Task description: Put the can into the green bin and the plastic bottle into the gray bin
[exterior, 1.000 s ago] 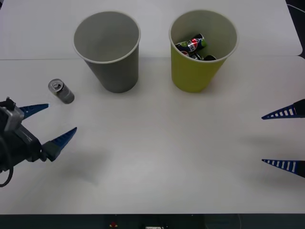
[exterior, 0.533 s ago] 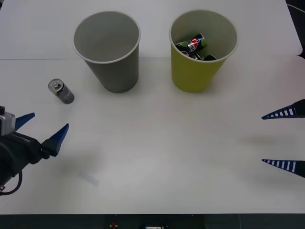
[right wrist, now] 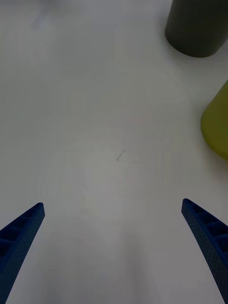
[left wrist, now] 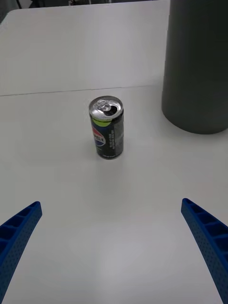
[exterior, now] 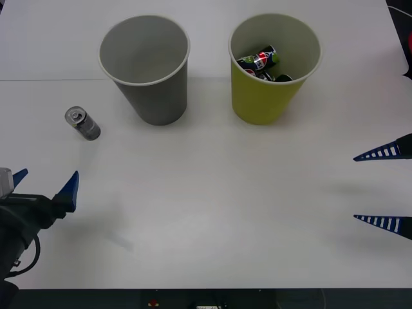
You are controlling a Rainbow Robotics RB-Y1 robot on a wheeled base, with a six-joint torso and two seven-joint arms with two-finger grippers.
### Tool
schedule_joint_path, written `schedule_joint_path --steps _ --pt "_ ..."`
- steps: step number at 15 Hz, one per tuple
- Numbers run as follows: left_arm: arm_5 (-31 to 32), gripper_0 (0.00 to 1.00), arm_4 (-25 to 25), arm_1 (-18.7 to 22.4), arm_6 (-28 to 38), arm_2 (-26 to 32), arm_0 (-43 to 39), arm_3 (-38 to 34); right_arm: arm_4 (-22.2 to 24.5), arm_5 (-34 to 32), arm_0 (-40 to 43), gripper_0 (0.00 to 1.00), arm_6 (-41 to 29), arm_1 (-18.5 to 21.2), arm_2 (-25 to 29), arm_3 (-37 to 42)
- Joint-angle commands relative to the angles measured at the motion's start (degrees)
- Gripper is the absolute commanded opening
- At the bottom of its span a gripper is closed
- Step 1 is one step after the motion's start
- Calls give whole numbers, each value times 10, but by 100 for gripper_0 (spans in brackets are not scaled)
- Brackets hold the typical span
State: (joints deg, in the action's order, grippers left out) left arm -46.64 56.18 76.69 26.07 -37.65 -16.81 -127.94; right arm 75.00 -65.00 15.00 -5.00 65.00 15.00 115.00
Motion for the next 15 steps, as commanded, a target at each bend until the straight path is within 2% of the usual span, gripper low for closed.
schedule_joint_path --steps 1,4,10,13,15 --pt "-50 100 32 7 86 -89 64 30 0 0 0 100 0 0 0 0" --pt "-55 100 75 -9 174 -175 158 106 0 0 0 100 0 0 0 0" --pt "-55 100 126 -83 297 -284 312 277 0 0 0 100 0 0 0 0" --pt "-54 100 140 -118 339 -313 366 345 0 0 0 100 0 0 0 0" --pt "-53 100 135 -139 342 -322 390 386 0 0 0 100 0 0 0 0"
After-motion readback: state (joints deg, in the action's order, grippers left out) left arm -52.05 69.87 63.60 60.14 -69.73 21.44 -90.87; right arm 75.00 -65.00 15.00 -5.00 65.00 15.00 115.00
